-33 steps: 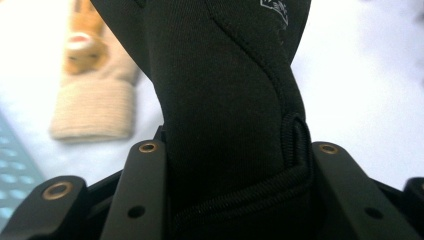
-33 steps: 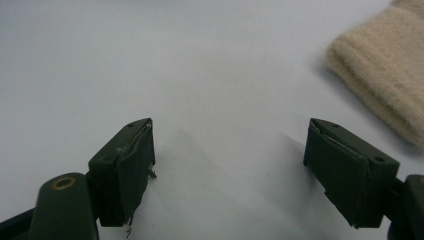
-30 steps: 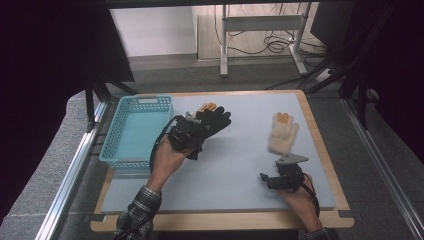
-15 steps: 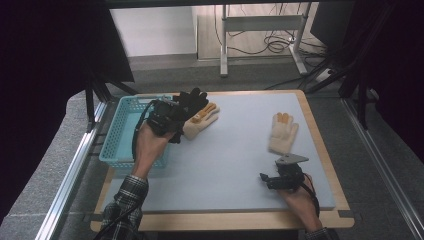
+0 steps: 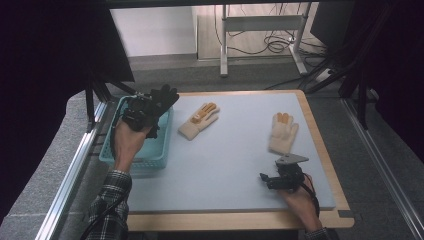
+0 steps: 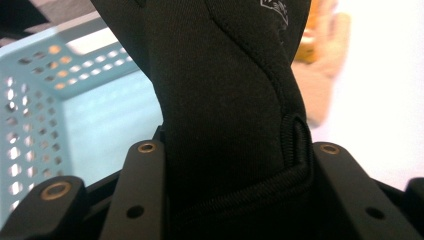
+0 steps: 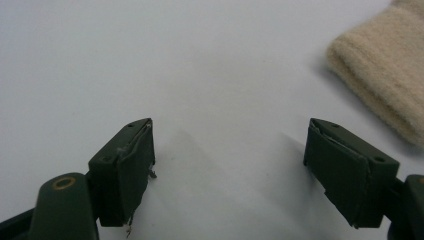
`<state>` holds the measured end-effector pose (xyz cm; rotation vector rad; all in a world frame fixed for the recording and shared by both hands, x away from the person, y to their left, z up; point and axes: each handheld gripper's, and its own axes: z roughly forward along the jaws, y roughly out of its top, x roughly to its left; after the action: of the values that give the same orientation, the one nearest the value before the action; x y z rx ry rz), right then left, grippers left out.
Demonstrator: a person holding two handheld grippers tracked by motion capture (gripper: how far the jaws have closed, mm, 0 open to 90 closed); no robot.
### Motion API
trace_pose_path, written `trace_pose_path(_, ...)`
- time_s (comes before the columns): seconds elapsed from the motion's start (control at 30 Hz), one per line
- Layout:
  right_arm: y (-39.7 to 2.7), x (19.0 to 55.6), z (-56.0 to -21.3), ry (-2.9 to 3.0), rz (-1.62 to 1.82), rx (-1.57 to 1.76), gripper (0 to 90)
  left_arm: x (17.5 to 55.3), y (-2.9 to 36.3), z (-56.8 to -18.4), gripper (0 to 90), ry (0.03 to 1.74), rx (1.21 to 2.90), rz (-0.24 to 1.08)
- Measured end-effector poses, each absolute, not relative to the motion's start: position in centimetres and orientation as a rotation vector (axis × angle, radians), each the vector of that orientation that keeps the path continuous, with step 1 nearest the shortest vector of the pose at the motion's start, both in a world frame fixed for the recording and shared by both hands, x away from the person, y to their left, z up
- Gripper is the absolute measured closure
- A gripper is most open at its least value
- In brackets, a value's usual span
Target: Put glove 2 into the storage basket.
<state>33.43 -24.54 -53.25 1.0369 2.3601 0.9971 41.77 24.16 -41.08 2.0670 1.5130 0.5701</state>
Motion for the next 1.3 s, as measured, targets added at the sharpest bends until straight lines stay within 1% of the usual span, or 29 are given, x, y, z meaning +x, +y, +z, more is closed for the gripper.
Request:
trace_pose_path(0.17,-24.5,33.4,-53.3,2.36,0.997,1.037,19.9,42.1,26.1,-41.8,59.5,1.585,2.065,0.568)
trace_pose_path(0.4,-24.5,33.4,-53.3,2.36,0.998,1.037,19.9,42.8,28.5,-43.8,59.1,1.697,2.068,0.52)
trace_pose_path(1.0,-24.5,33.4,-53.3,2.36,0.999,1.038,19.9,46.2,31.1,-49.2,57.0,1.975,2.171,0.432)
trace_pose_path(1.1,-24.5,33.4,-53.3,2.359,0.999,1.038,19.9,46.5,31.4,-49.8,55.9,2.003,2.205,0.454)
trace_pose_path(1.17,-24.5,33.4,-53.3,2.359,0.999,1.039,19.9,46.7,31.7,-50.0,53.9,2.013,2.202,0.44)
trace_pose_path(1.2,-24.5,33.4,-53.3,2.359,1.0,1.039,19.9,46.7,31.8,-50.1,51.0,2.014,2.203,0.431)
trace_pose_path(1.27,-24.5,33.4,-53.3,2.359,1.0,1.039,19.9,46.7,31.8,-50.2,39.5,2.006,2.215,0.439)
trace_pose_path(1.3,-24.5,33.4,-53.3,2.358,1.0,1.039,19.9,46.7,31.7,-50.2,37.2,1.988,2.218,0.446)
